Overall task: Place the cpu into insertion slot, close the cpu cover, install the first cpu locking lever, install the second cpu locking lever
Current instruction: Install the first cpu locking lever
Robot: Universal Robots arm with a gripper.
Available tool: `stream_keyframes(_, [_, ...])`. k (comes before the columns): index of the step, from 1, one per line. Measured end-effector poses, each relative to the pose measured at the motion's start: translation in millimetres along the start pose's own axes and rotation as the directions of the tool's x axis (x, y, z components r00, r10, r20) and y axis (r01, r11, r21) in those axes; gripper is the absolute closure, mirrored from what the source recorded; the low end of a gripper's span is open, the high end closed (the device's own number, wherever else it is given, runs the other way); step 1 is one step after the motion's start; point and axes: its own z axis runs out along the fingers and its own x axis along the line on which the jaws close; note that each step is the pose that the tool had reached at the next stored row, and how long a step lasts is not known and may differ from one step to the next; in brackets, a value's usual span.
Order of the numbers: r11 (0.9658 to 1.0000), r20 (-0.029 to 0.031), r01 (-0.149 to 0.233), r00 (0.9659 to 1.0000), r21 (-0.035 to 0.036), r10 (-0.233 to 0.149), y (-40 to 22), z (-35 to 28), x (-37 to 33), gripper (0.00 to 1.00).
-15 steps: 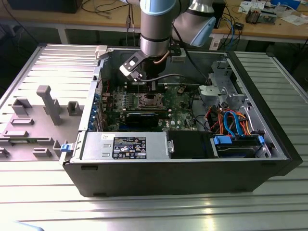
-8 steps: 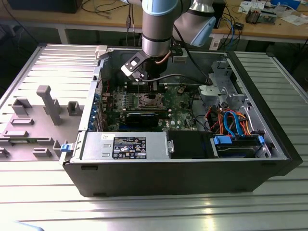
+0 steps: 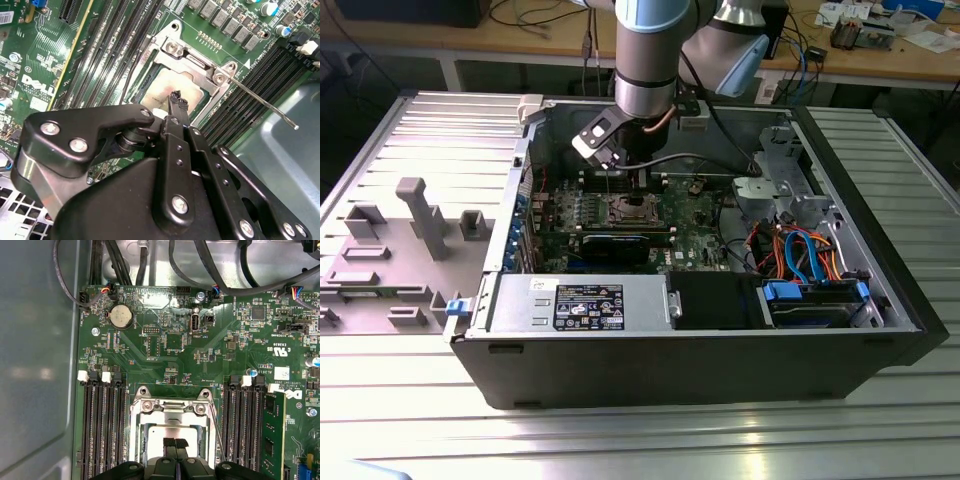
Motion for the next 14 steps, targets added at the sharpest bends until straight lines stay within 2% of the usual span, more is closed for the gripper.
stream_keyframes(7, [1.0000, 0.0000, 0.000, 1.0000, 0.0001, 0.000, 0.0, -4.6, 0.1, 0.89])
stream_keyframes(14, [1.0000, 0.0003, 0.000, 1.0000, 0.0000, 0.000, 0.0, -12.0, 0.2, 0.89])
